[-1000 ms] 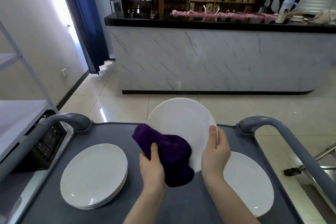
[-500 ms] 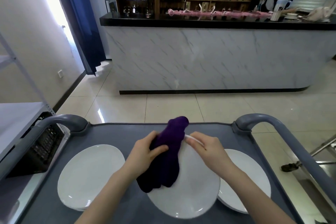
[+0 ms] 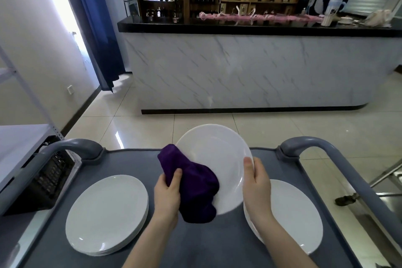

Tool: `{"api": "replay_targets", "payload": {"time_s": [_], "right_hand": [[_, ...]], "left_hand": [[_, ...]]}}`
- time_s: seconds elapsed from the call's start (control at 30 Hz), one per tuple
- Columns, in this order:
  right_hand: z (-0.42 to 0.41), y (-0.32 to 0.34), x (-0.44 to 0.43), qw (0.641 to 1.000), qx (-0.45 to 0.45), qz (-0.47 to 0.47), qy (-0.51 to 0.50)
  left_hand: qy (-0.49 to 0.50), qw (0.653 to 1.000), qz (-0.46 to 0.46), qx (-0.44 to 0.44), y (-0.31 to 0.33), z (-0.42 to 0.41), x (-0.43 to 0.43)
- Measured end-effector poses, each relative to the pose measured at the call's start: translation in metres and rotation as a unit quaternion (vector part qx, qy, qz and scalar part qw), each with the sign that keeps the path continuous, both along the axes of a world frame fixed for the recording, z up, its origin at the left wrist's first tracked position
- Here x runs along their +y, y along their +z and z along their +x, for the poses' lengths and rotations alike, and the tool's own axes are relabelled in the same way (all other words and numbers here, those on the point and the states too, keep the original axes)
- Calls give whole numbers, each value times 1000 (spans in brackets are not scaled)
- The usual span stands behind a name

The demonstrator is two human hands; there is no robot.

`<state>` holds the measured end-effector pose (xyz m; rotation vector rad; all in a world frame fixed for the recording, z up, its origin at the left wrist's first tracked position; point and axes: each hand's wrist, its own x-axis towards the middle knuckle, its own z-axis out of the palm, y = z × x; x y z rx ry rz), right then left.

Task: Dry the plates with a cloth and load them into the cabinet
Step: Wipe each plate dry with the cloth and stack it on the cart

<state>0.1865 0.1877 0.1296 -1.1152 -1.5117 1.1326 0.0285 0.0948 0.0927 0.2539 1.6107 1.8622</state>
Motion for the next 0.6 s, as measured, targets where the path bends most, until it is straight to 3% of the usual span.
{"api": "replay_targets", "payload": {"time_s": [0.13,0.27,0.33,0.4,0.5,0.6], "right_hand": [[13,18,28,987,-97,57,111],[2,40,41,924,-249,165,241],[-4,39,38,913,-247,183,269],[-7,34,34,924,-210,179,264],[-4,27,29,953,-160,171,194],[-5,23,22,994,-47,88,44]], "left_hand": [[-31,982,-26,185,14,-21,-11],[-163,912,-26,375,44,-34,-12],[-213,882,-29,420,52,-36,-9],[-213,884,-24,414,53,-35,-6],[-155,922,-26,355,45,-32,-5],[-52,984,-10,168,25,-23,-6]]}}
